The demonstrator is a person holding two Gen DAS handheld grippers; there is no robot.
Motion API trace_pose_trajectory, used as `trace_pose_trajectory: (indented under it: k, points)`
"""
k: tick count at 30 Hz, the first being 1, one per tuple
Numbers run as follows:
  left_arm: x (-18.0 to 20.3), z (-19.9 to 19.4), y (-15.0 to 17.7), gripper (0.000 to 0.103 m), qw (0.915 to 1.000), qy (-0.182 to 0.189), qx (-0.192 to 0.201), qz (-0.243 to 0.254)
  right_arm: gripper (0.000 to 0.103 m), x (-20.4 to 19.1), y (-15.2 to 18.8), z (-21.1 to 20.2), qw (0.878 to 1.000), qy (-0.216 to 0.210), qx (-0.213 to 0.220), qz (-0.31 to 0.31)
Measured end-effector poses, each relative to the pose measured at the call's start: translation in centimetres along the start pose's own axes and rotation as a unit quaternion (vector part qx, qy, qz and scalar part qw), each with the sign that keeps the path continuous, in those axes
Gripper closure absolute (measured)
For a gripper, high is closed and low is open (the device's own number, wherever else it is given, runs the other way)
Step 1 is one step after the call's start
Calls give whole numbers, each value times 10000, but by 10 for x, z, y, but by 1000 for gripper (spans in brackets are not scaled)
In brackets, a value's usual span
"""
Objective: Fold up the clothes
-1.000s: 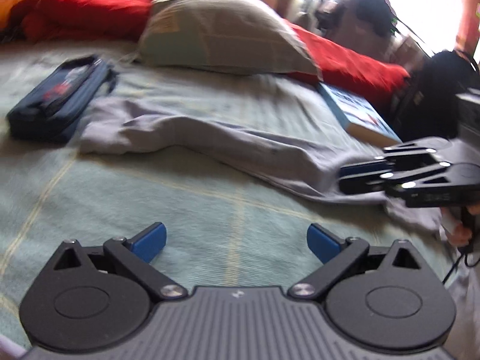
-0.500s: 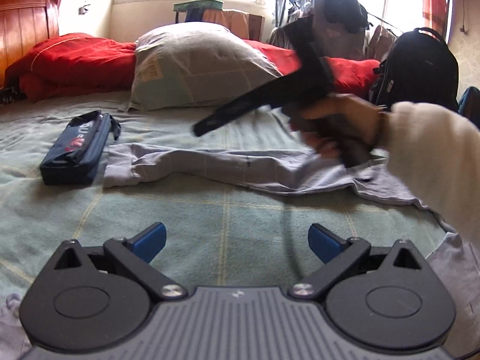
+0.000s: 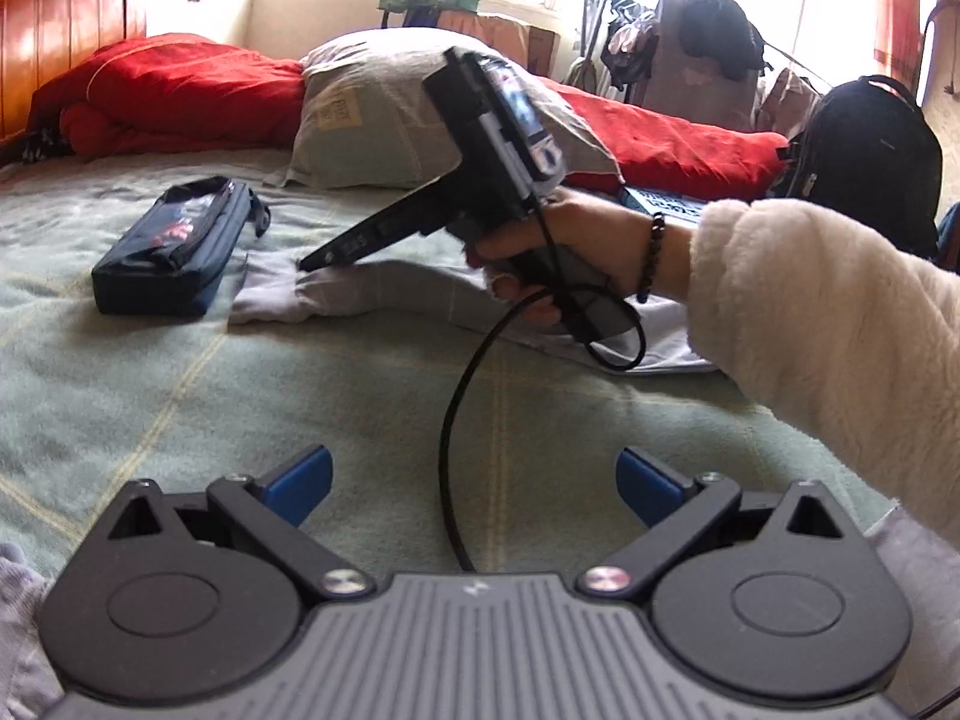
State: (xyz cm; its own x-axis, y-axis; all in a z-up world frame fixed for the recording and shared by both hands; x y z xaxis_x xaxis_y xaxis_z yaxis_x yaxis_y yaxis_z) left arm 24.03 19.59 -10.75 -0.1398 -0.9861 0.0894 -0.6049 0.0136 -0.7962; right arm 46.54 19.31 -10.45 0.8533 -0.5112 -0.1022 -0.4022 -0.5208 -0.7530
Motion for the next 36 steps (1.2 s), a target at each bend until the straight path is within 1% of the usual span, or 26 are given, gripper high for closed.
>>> trace_pose_trajectory:
  k: [4, 5, 7, 8, 9, 11, 12, 14, 15, 19, 23, 26, 30, 33, 34, 36]
  points:
    - [0, -1, 1, 3, 10000, -12, 4, -23, 98, 15, -16, -10, 9984, 207, 348, 405]
    - [0, -2, 0, 3, 10000, -4, 25, -9, 98, 19, -20, -12, 9974, 321, 432, 479]
    - [1, -4, -1, 3, 10000, 16, 63, -9, 97, 29, -27, -13, 9929, 856, 642, 516]
    - [1, -5, -1, 3, 10000, 26, 76, -25, 93, 34, -30, -15, 9900, 1028, 735, 630]
    - [1, -5, -1, 3, 9999, 39, 79, -52, 91, 39, -32, -16, 9891, 988, 727, 818]
    - [2, -6, -2, 3, 9999, 59, 72, -56, 67, 46, -34, -19, 9873, 887, 697, 1116]
    - [3, -8, -2, 3, 9999, 64, 85, -28, 64, 46, -34, -24, 9885, 845, 678, 1059]
    - [5, -11, -5, 3, 9999, 87, 122, 21, 54, 46, -31, -37, 9916, 890, 583, 732]
    - [6, -12, -7, 3, 9998, 114, 138, 29, 53, 47, -28, -43, 9933, 871, 451, 616]
    - [18, -16, -15, 3, 9994, 278, 167, 152, 53, 58, -6, -68, 9956, 873, -119, 314]
    - [39, -13, -18, 3, 9971, 604, -2, 460, 53, 76, 27, -98, 9939, 911, -596, 198]
    - [58, -10, -18, 3, 9937, 806, -123, 766, 53, 96, 50, -117, 9912, 1002, -784, 360]
    - [79, -7, -13, 3, 9890, 1018, -212, 1056, 55, 118, 75, -133, 9884, 1014, -865, 727]
    - [90, -6, -9, 3, 9865, 1087, -273, 1191, 63, 123, 87, -133, 9882, 916, -883, 850]
    - [90, -5, -8, 3, 9865, 1071, -290, 1202, 68, 122, 90, -131, 9884, 897, -884, 852]
    - [91, -5, -6, 3, 9865, 1039, -323, 1224, 82, 119, 94, -128, 9899, 808, -838, 806]
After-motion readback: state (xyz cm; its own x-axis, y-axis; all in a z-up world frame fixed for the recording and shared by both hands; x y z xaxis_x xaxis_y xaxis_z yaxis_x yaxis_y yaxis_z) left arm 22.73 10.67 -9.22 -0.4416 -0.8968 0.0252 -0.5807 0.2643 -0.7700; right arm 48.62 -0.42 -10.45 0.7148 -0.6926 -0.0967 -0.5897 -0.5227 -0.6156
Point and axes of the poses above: each gripper's, at about its wrist camera, not at the fingertips, and z roughly the way its jaws point, x to its right, y to its underside, the point moved 7 cm from there along z, roughly the way its jaws point, and after that the axes turned 7 degrees about z, right-handed, at the moved point
